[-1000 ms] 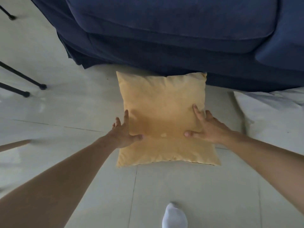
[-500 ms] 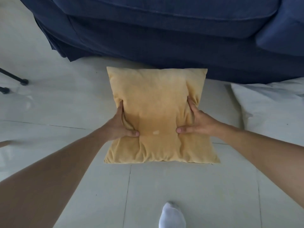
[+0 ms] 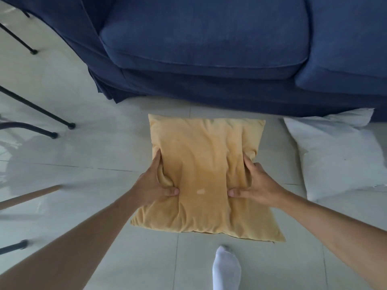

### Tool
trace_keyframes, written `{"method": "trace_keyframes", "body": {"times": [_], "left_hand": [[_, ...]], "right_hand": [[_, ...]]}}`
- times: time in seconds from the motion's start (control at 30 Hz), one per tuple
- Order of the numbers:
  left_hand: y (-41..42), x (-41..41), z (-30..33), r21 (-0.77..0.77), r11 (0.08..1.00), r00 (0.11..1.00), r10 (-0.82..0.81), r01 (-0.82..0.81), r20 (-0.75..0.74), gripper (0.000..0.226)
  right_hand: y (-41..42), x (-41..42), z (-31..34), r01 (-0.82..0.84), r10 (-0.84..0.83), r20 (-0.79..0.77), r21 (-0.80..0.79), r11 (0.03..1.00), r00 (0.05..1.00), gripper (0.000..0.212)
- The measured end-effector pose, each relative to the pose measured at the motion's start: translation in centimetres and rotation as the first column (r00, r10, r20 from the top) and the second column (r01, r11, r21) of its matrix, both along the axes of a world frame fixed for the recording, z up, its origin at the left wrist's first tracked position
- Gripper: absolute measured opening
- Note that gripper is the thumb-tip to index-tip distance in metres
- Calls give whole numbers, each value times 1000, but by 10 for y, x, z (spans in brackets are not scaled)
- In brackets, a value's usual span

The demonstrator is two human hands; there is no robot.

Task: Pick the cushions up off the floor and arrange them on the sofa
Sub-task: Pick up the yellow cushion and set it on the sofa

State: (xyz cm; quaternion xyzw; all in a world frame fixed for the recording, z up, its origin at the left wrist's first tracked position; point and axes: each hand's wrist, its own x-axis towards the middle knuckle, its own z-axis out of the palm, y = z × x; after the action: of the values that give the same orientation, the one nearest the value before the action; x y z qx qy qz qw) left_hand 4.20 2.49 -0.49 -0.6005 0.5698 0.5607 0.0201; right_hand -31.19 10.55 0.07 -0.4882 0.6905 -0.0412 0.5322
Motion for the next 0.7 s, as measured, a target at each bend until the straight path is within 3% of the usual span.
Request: {"method": "trace_keyframes", "body": {"times": [0.27, 0.47, 0.7], "left_hand": [[29, 15, 119, -68, 997, 998, -37, 40, 46, 157], [21, 17, 208, -181, 982, 997, -41, 53, 69, 152], [-18, 4, 295, -268, 963, 1000, -17, 11, -19, 147]], "right_hand": [[36, 18, 109, 56, -54, 29, -68, 996, 998, 151], [37, 23, 198, 110, -98, 71, -208, 972, 993, 138], [1, 12, 289, 130, -109, 81, -334, 934, 991, 132]]}}
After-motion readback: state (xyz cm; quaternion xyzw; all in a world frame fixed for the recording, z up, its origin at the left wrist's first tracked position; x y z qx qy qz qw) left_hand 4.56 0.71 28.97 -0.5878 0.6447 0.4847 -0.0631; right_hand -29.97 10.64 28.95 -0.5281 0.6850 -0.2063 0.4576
